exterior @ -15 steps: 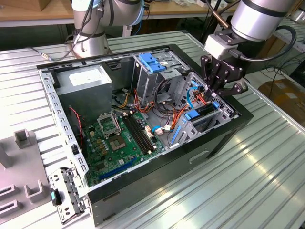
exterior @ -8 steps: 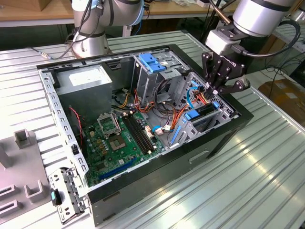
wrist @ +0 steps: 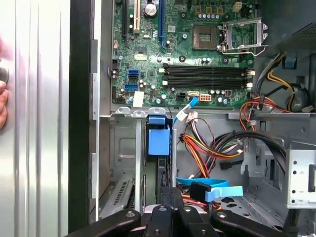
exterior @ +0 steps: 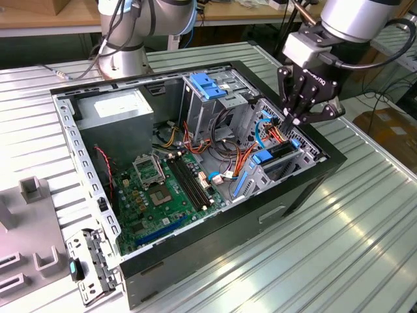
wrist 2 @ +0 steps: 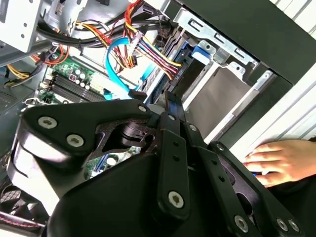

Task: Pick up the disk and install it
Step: 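Insert the second disk wire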

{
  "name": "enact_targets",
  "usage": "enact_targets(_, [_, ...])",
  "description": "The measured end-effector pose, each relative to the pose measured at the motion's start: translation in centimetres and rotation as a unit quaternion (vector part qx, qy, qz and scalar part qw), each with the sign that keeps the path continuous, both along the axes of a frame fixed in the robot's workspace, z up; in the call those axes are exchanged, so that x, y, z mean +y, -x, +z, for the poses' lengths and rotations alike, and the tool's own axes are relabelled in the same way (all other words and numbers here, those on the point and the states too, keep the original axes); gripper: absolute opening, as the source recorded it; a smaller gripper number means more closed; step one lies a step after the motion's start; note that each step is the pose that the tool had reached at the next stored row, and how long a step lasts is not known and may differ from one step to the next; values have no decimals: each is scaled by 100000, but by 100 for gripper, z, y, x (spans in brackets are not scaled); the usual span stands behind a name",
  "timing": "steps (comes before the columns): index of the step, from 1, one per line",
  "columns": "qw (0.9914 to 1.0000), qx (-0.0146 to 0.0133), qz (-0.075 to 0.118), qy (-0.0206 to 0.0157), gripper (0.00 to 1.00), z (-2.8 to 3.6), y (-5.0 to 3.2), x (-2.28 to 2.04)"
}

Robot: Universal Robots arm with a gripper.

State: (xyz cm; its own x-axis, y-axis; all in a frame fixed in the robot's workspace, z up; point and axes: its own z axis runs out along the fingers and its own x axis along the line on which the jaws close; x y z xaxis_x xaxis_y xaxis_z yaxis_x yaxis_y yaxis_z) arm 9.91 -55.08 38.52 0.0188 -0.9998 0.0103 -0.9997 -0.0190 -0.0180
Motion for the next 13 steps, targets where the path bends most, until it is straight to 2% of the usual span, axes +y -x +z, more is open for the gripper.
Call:
enact_targets(4, [100000,0,4,-4,11,25,69,0])
enact_targets(5, [100000,0,5,93,11,45,80,3])
enact_targets(6, [99999,-2,17,532,11,71,79,25])
enact_targets(8, [99987,0,6,1629,11,109,81,82])
enact_targets(10, [99950,2,10,3165,11,124,81,155])
enact_targets(11, [99906,-1,7,4340,11,123,82,213])
enact_targets(12, [99876,0,9,4985,11,124,85,262])
enact_targets(13, [99854,-1,9,5401,11,123,90,299])
